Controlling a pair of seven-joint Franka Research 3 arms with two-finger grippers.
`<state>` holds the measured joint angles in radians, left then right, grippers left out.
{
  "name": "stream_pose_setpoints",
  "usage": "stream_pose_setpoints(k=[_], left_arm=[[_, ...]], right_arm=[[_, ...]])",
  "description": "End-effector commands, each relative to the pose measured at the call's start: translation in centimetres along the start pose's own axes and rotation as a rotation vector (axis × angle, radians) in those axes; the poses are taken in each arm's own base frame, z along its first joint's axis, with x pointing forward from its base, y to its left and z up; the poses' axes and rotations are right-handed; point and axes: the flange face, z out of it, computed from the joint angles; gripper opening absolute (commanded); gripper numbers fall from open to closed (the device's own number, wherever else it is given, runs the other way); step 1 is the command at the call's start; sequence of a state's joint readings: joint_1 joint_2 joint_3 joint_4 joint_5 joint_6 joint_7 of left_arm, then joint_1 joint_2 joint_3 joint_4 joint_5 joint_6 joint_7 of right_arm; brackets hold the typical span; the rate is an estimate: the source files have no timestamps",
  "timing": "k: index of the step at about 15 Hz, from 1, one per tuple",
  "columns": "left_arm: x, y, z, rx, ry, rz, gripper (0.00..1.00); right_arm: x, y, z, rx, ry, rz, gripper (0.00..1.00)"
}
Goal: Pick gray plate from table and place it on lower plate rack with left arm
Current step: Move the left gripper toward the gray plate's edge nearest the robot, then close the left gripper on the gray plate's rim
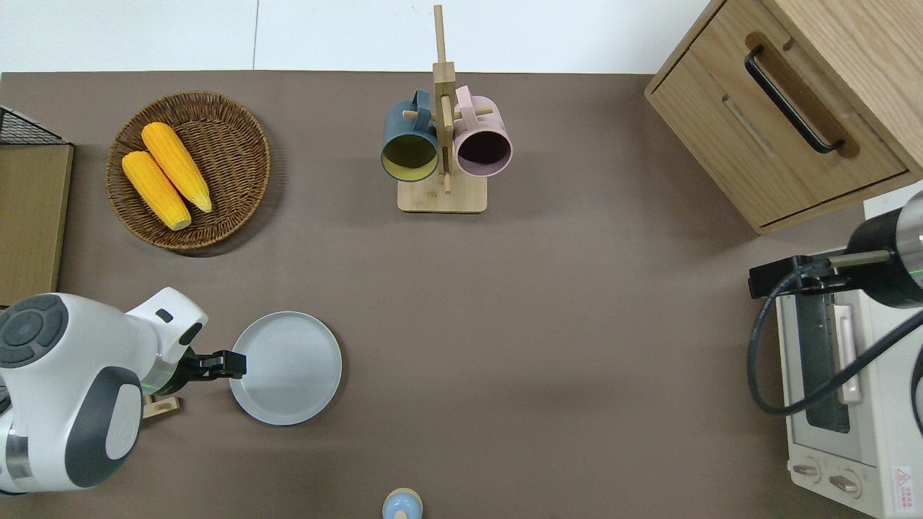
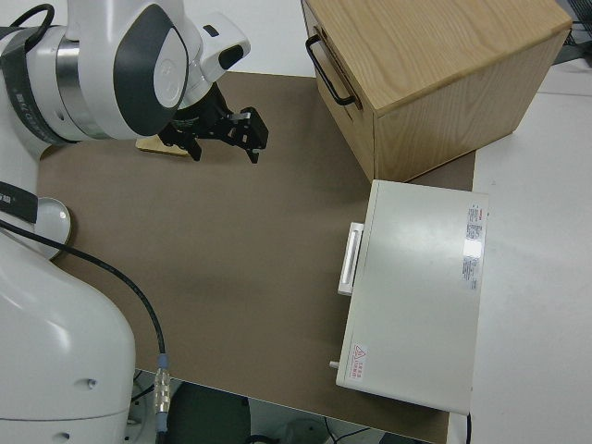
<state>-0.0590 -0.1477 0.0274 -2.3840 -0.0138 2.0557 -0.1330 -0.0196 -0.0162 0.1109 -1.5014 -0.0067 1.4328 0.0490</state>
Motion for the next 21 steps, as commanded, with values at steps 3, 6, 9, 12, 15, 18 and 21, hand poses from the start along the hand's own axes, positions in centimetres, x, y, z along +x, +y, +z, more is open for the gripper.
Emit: stream_pose_setpoints(k=[3, 6, 9, 12, 15, 18, 21], left_arm=[[0.8, 0.5, 4.7, 0.002, 0.008, -0.067, 0.99], [1.4, 0.6, 6.2, 0.000, 0.003, -0.072, 0.99], [1.7, 0.7, 7.1, 0.000, 0.001, -0.072, 0.99], [1.7, 0.8, 7.3, 0.001, -0.002, -0.084, 0.72], [1.7, 0.8, 7.2, 0.002, -0.003, -0.141, 0.00], [1.4, 1.2, 7.1, 0.008, -0.015, -0.124, 0.00], [1.4, 1.4, 6.9, 0.011, -0.013, -0.125, 0.00]], right_arm=[[-0.3, 0.1, -0.3, 0.018, -0.007, 0.014, 0.990], [-0.3, 0.1, -0.3, 0.018, -0.007, 0.014, 0.987], [-0.3, 0.1, -0.3, 0.018, -0.007, 0.014, 0.990], [-0.3, 0.1, -0.3, 0.018, -0.007, 0.014, 0.987], [-0.3, 0.1, -0.3, 0.018, -0.007, 0.014, 0.987], [-0.3, 0.1, -0.3, 0.018, -0.007, 0.014, 0.990], [-0.3, 0.1, -0.3, 0.018, -0.007, 0.014, 0.990]])
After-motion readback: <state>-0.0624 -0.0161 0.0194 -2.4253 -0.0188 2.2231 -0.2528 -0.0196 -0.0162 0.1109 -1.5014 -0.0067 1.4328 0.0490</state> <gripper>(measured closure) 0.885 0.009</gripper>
